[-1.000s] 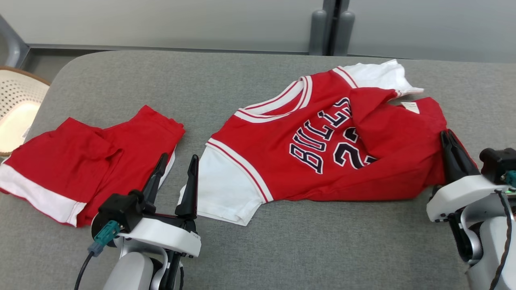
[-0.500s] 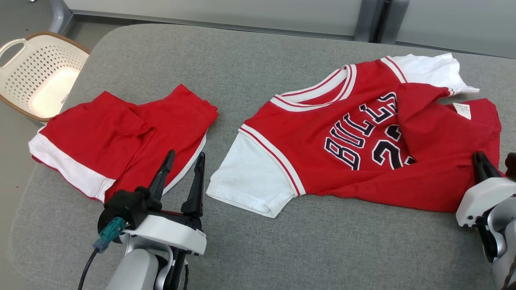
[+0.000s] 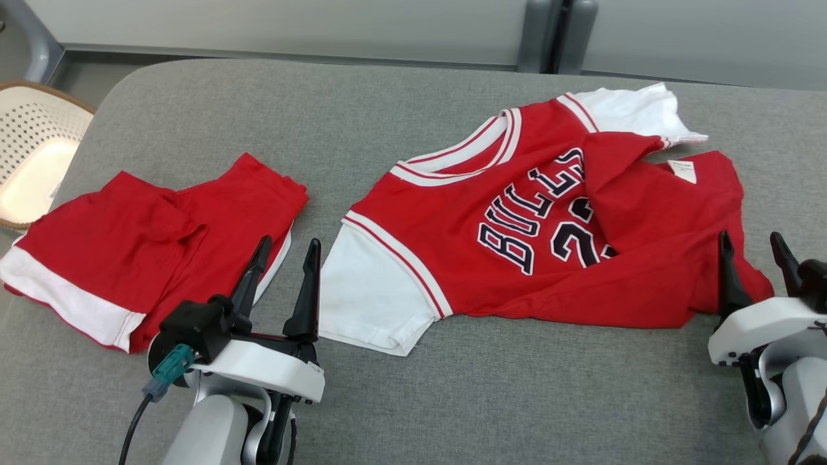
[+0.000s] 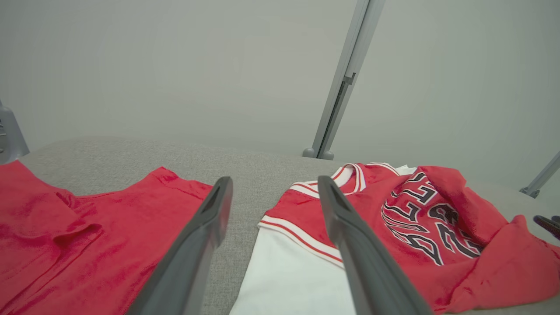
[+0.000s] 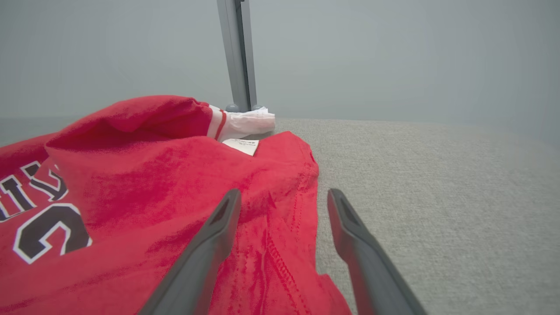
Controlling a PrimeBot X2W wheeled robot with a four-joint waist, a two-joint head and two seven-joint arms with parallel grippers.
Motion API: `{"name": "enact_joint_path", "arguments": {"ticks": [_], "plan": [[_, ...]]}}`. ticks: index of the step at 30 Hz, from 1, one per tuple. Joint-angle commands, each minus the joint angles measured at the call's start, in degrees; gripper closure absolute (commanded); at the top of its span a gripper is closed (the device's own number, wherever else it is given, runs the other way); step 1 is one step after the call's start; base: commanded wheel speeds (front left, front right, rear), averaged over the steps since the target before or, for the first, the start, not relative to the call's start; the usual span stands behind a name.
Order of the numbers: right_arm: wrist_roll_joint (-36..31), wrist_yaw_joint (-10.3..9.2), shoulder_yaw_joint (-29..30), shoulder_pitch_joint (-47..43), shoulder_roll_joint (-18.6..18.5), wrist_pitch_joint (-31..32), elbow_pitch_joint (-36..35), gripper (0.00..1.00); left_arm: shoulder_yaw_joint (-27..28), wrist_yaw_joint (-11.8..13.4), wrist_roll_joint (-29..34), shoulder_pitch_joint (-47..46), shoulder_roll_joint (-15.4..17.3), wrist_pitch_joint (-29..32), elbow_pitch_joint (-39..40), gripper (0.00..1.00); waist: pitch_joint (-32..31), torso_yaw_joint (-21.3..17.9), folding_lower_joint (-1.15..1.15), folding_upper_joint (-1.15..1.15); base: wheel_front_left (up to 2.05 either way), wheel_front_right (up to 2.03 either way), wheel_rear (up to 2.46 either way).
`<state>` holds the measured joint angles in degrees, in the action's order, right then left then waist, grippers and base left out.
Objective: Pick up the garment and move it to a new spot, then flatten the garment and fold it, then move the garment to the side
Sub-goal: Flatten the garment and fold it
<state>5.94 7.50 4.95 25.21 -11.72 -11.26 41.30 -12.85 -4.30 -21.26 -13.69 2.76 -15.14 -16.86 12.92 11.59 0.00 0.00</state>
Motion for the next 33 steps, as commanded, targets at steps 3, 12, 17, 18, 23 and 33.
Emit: {"name": "enact_joint_path", "arguments": {"ticks": [3, 12, 17, 18, 23, 33], "plan": [[1.4, -0.02, -1.1, -3.1, 0.6, -1.9, -2.8, 0.00, 0.6, 0.3, 0.2, 0.4, 0.2, 0.0, 0.0, 0.00, -1.9, -2.0, 0.00, 0.00, 0.00, 0.00, 0.00], [6.9, -0.02, -6.2, -15.7, 2.6, -3.9, -16.8, 0.00, 1.2, 0.5, -0.1, 2.1, 0.2, 0.0, 0.6, 0.00, -3.8, -5.2, 0.00, 0.00, 0.00, 0.00, 0.00], [8.1, -0.01, -7.0, -17.1, 2.9, -3.9, -18.8, 0.00, 0.8, 0.2, 0.2, 1.9, 0.2, 0.0, 0.5, 0.00, -3.4, -5.5, 0.00, 0.00, 0.00, 0.00, 0.00], [8.4, -0.01, -7.1, -16.7, 2.8, -3.9, -18.9, 0.00, 0.7, 0.2, 0.2, 1.8, 0.2, 0.0, 0.5, 0.00, -3.4, -5.5, 0.00, 0.00, 0.00, 0.00, 0.00], [11.5, -0.01, -8.3, -13.6, 1.8, -1.1, -18.6, 0.00, 0.1, 0.0, 0.1, 1.2, 0.2, 0.0, 0.2, 0.00, -2.5, -4.6, 0.00, 0.00, 0.00, 0.00, 0.00], [25.0, -0.01, -7.7, -7.9, -1.1, 8.3, -14.6, 0.00, -1.3, 0.0, -0.6, -0.1, 0.2, 0.0, -0.4, 0.00, -0.1, -1.8, 0.00, 0.00, 0.00, 0.00, 0.00]]}}
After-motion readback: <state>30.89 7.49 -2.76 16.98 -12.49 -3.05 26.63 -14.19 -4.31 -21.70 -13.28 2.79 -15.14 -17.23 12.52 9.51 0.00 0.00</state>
